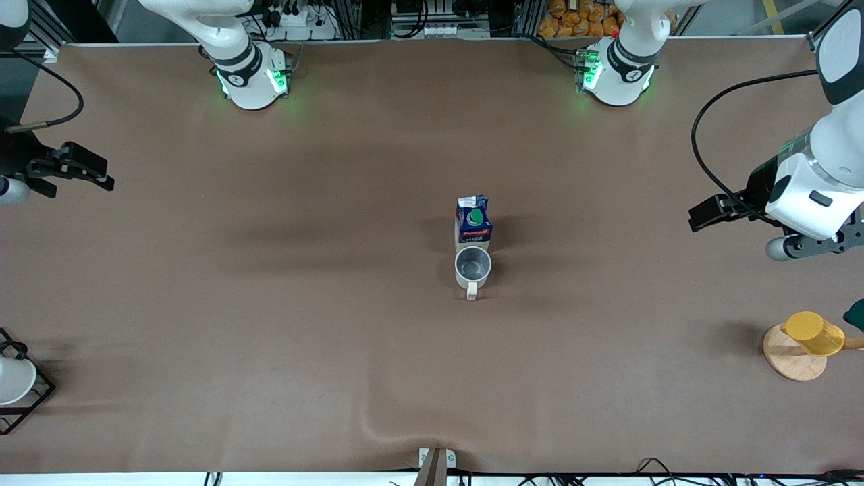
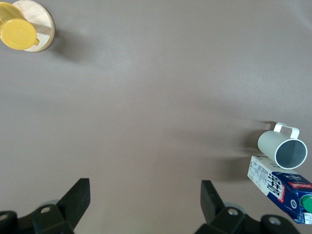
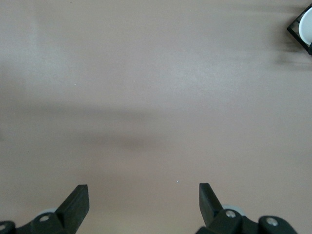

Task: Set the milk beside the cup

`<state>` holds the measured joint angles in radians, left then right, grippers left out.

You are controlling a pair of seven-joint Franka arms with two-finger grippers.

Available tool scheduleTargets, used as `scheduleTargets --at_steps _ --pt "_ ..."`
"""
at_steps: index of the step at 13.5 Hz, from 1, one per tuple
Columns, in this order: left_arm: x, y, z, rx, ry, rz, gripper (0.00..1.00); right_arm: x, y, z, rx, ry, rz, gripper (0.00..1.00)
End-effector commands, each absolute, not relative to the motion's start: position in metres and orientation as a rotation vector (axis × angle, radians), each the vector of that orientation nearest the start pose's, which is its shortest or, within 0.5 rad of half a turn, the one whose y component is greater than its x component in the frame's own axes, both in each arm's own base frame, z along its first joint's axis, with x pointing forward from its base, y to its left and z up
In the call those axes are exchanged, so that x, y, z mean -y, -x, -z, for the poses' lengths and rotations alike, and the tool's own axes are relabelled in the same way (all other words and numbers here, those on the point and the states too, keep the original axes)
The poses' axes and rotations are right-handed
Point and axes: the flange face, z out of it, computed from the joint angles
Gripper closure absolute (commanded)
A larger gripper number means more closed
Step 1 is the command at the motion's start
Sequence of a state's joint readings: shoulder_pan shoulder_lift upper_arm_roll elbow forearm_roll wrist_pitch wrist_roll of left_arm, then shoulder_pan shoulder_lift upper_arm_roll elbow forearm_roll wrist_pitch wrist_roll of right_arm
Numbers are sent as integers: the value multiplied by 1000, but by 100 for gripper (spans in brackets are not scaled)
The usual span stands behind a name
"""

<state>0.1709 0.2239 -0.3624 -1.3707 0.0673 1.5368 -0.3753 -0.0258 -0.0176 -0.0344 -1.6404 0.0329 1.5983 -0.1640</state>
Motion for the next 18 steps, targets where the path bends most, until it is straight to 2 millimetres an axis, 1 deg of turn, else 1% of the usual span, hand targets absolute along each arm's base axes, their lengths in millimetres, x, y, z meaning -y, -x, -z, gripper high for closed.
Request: scheduleTargets --at_steps 1,2,3,4,5,9,10,11,13,15,16,18 --pt "81 -599 -602 270 3101 -57 0 29 -548 -609 159 3108 -33 0" --pt "80 -595 -607 256 3100 -62 0 29 -548 -609 159 3108 -33 0" --pt "71 -594 -608 256 3106 -71 0 29 -548 -609 159 3108 -36 0" --pt "67 -591 -607 244 3107 -106 0 29 -548 -609 156 3108 -36 0" --pt "61 -583 -621 238 3116 -86 0 28 -548 -609 159 3106 -36 0" --pt "63 -568 -617 223 3095 -121 0 28 -547 -608 156 3106 -45 0" --pt "61 -562 -618 236 3103 -119 0 28 -547 -608 156 3106 -47 0" --pt "64 -557 -617 207 3110 -109 0 28 -547 -608 156 3105 -52 0" --pt "61 -545 -614 182 3110 -85 0 28 -546 -607 157 3104 -64 0" --pt "61 -532 -613 142 3124 -101 0 29 -546 -607 154 3104 -69 0" --pt "60 -528 -612 137 3125 -99 0 29 -546 -607 154 3104 -69 0" --pt "60 -527 -613 137 3126 -95 0 29 -546 -607 154 3104 -69 0"
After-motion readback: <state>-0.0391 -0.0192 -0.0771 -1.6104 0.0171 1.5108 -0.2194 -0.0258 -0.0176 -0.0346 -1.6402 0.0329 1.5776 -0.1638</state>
